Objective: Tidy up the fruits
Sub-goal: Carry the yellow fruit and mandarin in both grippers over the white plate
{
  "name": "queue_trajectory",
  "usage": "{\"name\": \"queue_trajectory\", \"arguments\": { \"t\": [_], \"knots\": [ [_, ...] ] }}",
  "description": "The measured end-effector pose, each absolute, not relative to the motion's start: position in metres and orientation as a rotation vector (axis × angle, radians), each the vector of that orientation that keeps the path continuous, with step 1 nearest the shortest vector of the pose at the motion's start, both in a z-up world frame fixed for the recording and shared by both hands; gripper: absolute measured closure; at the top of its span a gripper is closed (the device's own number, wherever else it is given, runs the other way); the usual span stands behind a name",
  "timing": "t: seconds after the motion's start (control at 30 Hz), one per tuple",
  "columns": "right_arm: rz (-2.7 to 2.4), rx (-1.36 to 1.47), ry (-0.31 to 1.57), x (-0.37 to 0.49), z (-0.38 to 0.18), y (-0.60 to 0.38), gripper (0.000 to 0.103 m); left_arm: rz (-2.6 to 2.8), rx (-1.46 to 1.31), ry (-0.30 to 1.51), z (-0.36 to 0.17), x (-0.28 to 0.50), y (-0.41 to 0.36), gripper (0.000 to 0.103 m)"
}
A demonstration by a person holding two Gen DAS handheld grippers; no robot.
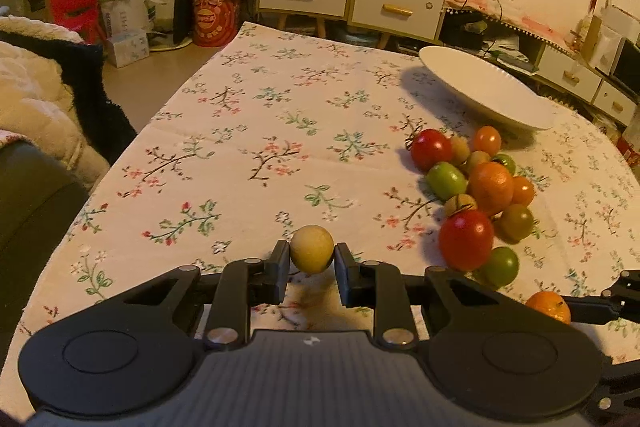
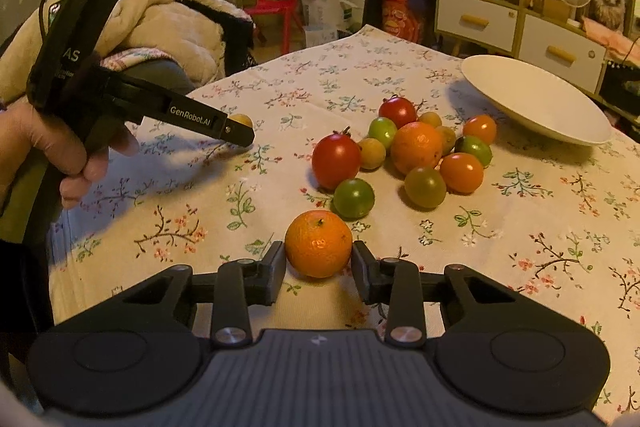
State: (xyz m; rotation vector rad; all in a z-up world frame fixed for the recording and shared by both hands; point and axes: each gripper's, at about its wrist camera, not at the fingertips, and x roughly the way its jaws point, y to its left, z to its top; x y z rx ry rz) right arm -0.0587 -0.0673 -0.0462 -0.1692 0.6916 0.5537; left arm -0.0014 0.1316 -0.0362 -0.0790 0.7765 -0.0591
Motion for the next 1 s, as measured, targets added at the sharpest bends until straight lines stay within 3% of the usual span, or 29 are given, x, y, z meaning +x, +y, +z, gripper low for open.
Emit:
{"name": "queue_trajectory", "arguments": {
  "t": [1.0],
  "knots": [
    [0.326,0.005,0.675,-0.015,-0.019,-0.113,0.071,-0.258,-0.044,0.723,0.001,0.042,0.045,0.088]
  ]
}}
